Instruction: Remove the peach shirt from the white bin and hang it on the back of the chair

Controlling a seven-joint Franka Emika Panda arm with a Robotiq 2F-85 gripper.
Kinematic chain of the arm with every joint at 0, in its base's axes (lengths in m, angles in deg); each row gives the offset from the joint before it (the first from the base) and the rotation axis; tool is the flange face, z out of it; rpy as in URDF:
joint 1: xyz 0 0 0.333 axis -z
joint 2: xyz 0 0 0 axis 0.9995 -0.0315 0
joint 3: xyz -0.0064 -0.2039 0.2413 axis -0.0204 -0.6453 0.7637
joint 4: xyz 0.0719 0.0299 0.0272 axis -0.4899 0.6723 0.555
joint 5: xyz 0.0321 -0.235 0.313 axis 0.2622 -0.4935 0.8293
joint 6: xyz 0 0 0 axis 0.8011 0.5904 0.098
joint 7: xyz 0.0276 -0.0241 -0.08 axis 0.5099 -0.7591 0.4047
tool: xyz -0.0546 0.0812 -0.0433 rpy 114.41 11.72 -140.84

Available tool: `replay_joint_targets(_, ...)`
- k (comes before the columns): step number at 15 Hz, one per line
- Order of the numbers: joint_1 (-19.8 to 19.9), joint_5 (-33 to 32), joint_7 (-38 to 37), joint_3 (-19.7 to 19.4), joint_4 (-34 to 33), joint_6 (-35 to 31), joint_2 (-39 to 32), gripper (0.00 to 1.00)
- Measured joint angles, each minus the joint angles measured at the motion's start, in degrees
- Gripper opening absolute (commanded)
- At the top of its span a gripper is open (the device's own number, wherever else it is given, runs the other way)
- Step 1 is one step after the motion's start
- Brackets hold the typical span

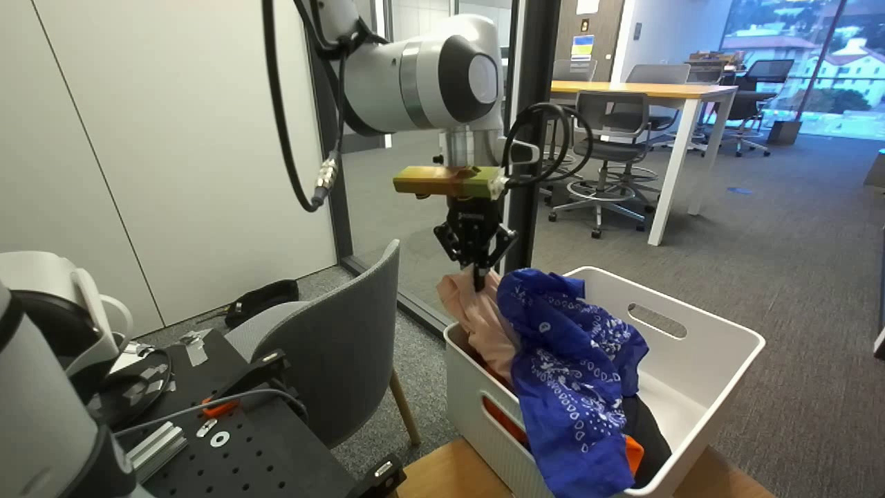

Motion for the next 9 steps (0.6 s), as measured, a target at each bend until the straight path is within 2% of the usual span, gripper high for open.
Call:
replay_joint_targets(4,3.69,8.03,8.96,-0.43,2.27,0.47,10.51,0.07)
replay_joint_targets(9,4.37,11.41,12.84,-0.93,2.34,5.05,21.4,0.07)
